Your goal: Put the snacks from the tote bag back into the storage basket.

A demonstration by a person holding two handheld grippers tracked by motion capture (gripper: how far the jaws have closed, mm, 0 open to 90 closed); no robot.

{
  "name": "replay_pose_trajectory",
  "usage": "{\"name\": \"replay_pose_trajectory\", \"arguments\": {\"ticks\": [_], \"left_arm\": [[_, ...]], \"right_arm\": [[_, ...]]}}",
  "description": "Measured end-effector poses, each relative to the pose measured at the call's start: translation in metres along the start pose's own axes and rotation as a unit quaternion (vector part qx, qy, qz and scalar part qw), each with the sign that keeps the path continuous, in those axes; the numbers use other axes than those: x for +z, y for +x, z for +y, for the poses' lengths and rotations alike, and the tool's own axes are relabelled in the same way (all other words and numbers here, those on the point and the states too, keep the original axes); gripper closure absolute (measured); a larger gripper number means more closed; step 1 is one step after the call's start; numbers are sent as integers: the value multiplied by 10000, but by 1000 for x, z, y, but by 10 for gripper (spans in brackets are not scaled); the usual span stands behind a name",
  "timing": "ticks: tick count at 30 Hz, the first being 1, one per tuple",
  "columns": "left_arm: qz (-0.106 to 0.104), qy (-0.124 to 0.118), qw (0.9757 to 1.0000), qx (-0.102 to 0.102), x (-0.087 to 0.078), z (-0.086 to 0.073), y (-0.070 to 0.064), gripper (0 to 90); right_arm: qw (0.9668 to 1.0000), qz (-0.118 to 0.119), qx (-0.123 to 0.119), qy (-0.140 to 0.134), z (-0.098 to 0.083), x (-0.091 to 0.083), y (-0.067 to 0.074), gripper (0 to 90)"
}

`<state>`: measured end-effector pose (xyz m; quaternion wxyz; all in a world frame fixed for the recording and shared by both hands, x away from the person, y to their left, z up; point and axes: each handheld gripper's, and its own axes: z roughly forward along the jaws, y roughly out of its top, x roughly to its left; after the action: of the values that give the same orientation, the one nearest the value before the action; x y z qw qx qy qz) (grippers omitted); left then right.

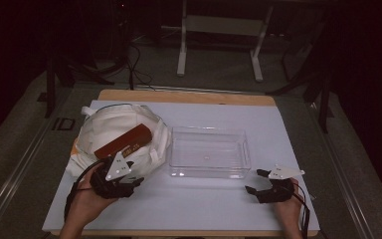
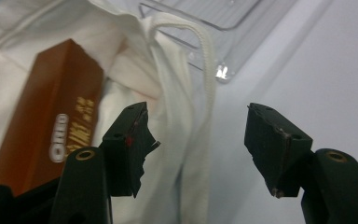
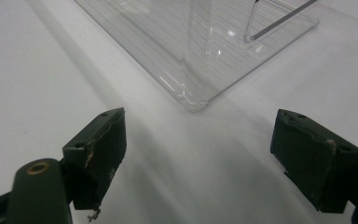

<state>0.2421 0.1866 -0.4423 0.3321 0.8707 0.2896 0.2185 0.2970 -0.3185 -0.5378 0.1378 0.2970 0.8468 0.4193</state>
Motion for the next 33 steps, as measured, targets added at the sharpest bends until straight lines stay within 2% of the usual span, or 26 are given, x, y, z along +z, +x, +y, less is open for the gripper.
{"name": "replay_pose_trajectory", "arguments": {"ticks": [16, 33], "left_arm": [[122, 131, 9998, 19, -5, 7, 21, 407], [228, 310, 9993, 29, -8, 12, 40, 407]], "right_arm": [[10000, 13, -38, -61, -1, -1, 1, 169], [9999, -76, -130, -70, -1, -2, 3, 169]]}}
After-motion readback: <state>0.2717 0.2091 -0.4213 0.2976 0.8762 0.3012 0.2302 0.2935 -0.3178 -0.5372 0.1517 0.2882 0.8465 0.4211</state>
